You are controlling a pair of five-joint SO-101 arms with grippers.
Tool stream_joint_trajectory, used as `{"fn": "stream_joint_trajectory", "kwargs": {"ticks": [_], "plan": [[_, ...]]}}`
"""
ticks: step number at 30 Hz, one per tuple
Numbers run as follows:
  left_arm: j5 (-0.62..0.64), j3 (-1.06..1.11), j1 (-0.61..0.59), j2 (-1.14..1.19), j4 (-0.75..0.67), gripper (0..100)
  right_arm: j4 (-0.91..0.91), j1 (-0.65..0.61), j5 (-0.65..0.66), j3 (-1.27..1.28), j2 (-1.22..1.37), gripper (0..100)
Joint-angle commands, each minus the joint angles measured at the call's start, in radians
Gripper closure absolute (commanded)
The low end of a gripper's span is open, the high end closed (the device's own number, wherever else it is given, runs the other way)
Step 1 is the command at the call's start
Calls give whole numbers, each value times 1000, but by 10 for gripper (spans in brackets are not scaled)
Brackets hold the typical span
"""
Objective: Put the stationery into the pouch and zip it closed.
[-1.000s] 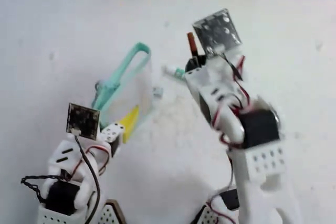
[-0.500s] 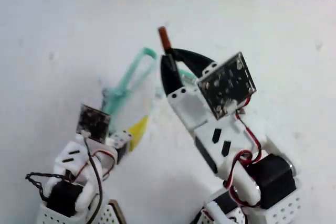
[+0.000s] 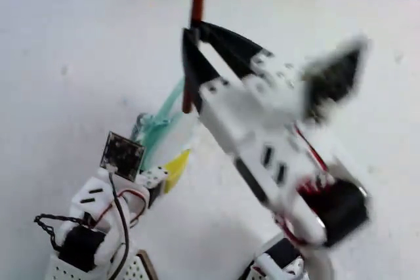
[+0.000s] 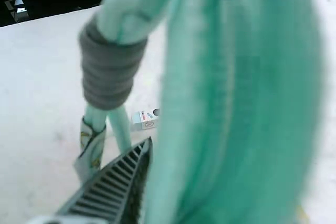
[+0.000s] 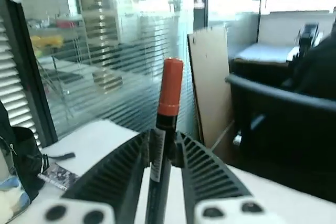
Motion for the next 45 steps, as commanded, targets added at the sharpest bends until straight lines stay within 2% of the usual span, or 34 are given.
{"fn": "stream_joint_trajectory", "kwargs": {"ticks": [1, 9, 15, 26, 37, 39, 43, 45], "plan": [[-12, -37, -5, 1, -14, 736, -42, -1, -28, -34, 62, 982], [-12, -38, -7, 1, -14, 736, -61, 31, -28, -23, 148, 982], [-12, -38, -7, 1, -14, 736, -137, 31, -28, 137, 105, 982], [-14, -35, -7, 1, -28, 736, -124, 24, -28, 382, -136, 982], [-12, -34, -8, 1, -28, 736, -50, -4, -18, 420, -122, 980], [-12, -34, -8, 1, -28, 736, -47, -7, -18, 422, -122, 944], [-12, -34, -8, 1, -26, 736, -28, -8, -26, 402, -120, 766], [-12, -34, -8, 1, -26, 736, -8, -8, -20, 381, -114, 741]]}}
